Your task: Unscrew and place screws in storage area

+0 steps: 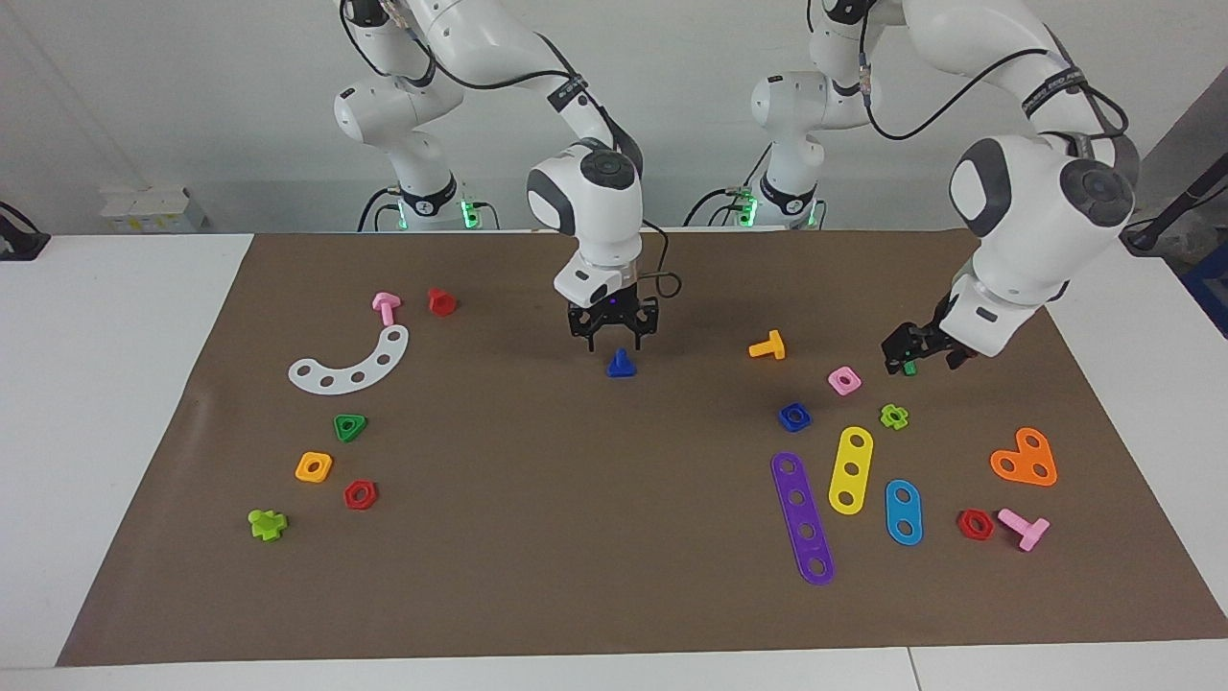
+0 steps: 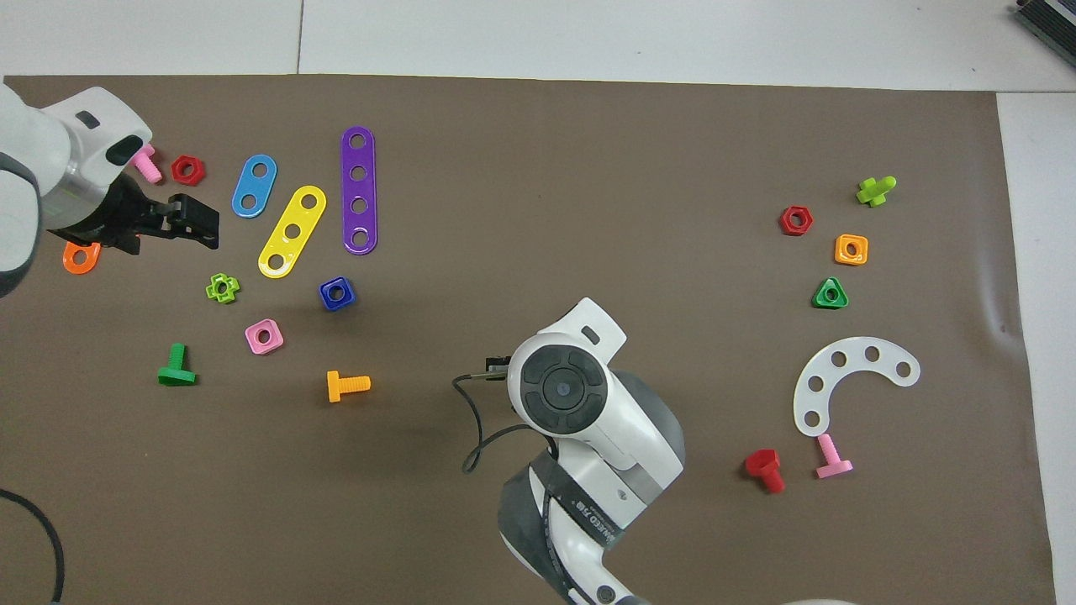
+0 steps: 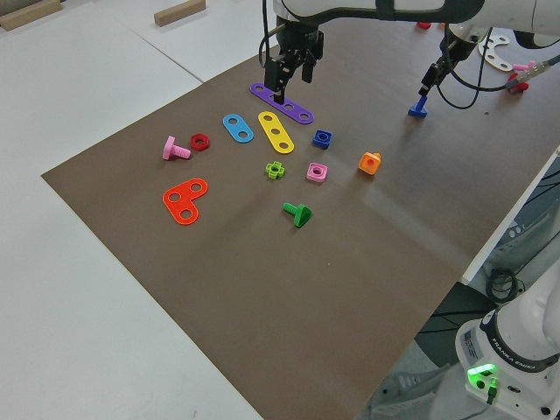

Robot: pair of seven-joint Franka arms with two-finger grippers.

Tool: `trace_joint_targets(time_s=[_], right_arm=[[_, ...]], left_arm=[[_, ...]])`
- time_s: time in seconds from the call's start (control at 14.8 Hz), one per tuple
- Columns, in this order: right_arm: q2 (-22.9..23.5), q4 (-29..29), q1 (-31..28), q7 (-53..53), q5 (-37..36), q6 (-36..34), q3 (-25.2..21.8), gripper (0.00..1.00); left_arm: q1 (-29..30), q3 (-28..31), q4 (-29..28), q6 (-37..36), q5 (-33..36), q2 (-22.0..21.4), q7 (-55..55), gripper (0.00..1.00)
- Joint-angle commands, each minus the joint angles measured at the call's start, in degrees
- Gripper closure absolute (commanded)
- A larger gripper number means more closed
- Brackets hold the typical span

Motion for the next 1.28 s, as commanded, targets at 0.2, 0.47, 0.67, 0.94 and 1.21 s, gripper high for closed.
trace_joint_targets(time_s=[0.2,0.47,0.67,0.94,1.21], right_arm=[[1.7,-1.1,0.8,0.4,-1.6,4.7,-0.2,0.31],[1.8,-1.7,0.7,0.1,-1.9,6.1,-0.2,0.31],[2.0,-2.3,0.7,0.2,-1.9,6.7,-0.2,0.42],[1.9,-1.9,0.7,0.1,-1.9,6.3,-0.2,1.00],[-0.2,-1.5,-2.2,-0.5,-1.9,5.9,-0.3,1.00]], left_arm=[[-0.5,-0.2,6.3,-8.3,0.7,-2.3,-0.2,0.00],[-0.7,-0.2,5.7,-7.9,1.1,-5.9,0.0,0.00],[-1.0,-0.2,3.6,-7.7,1.1,-7.3,0.0,0.00],[-1.0,-0.2,-0.2,-7.0,1.2,-9.3,0.2,0.00],[-0.9,-0.2,-0.3,-7.2,1.2,-9.4,0.1,0.00]])
